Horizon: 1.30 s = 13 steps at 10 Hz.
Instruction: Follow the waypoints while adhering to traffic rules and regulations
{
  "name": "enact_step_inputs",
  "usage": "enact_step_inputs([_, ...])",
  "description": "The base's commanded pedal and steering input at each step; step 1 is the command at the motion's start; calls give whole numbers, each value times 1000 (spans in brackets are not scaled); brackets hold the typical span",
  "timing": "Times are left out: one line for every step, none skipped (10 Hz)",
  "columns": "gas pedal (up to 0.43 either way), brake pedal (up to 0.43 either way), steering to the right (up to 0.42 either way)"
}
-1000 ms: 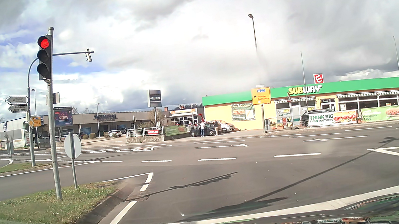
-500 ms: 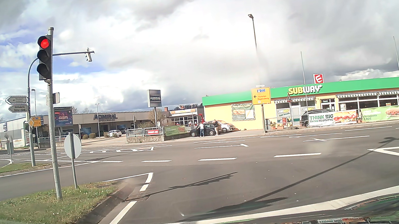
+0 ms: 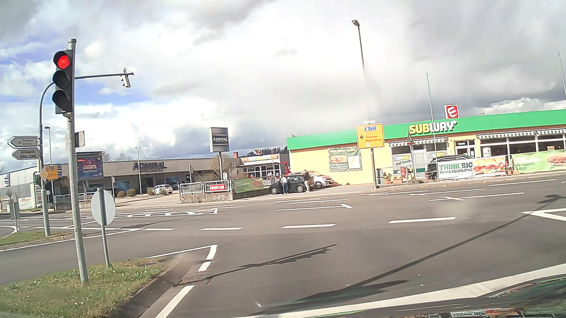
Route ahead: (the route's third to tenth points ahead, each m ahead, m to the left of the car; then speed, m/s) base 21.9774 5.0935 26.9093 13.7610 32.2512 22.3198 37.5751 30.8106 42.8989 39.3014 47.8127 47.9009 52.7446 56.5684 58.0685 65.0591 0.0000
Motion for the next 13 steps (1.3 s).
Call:
enact_step_inputs([0,311,12])
enact_step_inputs([0,311,12])
enact_step_inputs([0,311,12])
enact_step_inputs([0,311,12])
enact_step_inputs([0,311,12])
enact_step_inputs([0,311,12])
enact_step_inputs([0,311,12])
enact_step_inputs([0,311,12])
enact_step_inputs([0,311,12])
enact_step_inputs([0,311,12])
enact_step_inputs([0,311,12])
enact_step_inputs([0,311,12])
enact_step_inputs([0,311,12])
